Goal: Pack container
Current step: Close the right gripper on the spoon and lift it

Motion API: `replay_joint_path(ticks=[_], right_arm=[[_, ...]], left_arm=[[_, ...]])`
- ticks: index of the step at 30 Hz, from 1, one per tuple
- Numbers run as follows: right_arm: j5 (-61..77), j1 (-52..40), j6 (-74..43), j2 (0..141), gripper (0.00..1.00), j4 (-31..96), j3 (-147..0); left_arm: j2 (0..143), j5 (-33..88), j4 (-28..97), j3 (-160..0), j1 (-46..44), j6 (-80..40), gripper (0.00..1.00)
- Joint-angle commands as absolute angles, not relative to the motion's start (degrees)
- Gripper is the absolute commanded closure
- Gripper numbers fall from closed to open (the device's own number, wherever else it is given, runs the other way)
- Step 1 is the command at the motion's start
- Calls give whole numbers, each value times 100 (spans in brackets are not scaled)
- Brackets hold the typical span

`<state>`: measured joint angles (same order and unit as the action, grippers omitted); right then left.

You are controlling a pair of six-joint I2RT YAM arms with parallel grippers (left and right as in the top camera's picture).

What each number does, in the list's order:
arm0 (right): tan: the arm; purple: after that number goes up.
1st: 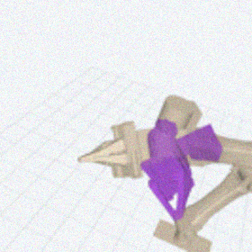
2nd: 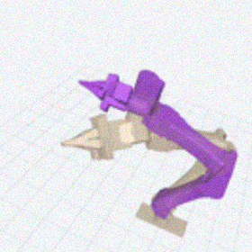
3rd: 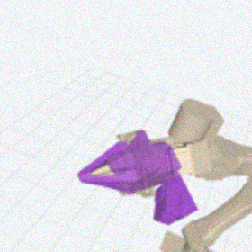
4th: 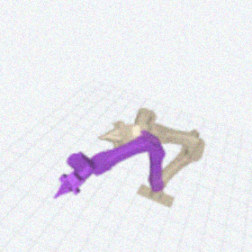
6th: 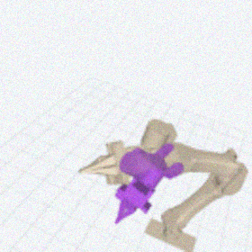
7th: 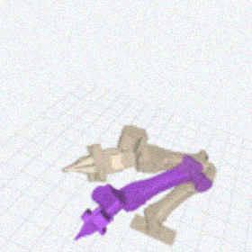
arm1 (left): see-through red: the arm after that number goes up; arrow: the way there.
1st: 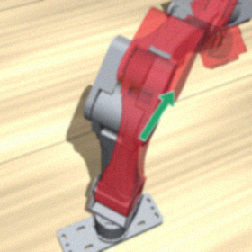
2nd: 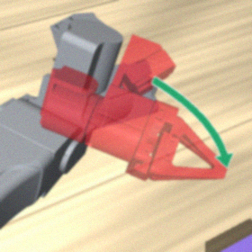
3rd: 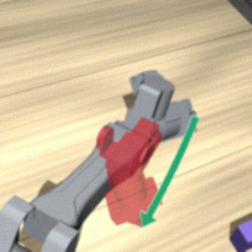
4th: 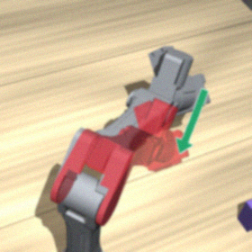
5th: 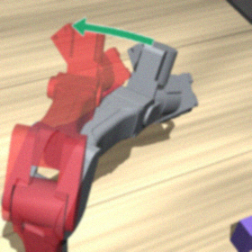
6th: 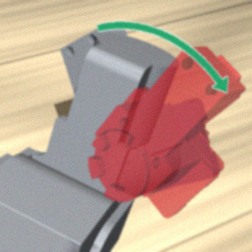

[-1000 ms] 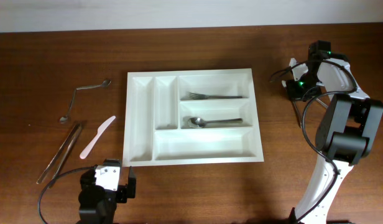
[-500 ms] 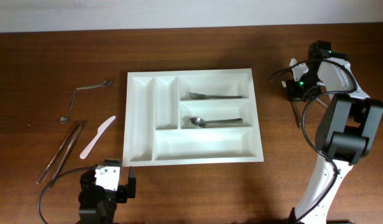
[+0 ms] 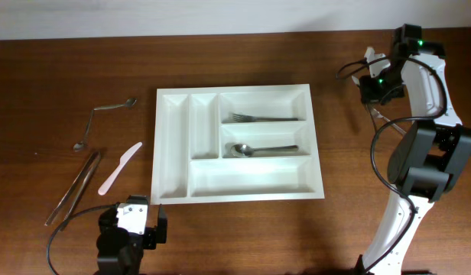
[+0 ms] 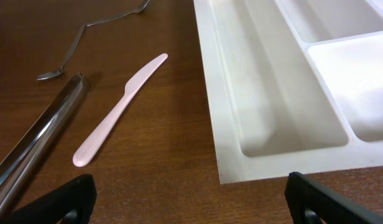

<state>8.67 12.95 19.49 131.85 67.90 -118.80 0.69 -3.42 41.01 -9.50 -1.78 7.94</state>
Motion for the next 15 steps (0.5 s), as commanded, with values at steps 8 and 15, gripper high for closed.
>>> replay_joint_path(ticks=[8, 15], right_arm=[[993, 985, 1907, 13150, 96, 6901, -12123], [996, 604, 2106, 13076, 96, 7161, -12685]], left_arm=[[30, -388, 4123, -932, -198, 869, 1], [30, -388, 4123, -932, -198, 869, 1]])
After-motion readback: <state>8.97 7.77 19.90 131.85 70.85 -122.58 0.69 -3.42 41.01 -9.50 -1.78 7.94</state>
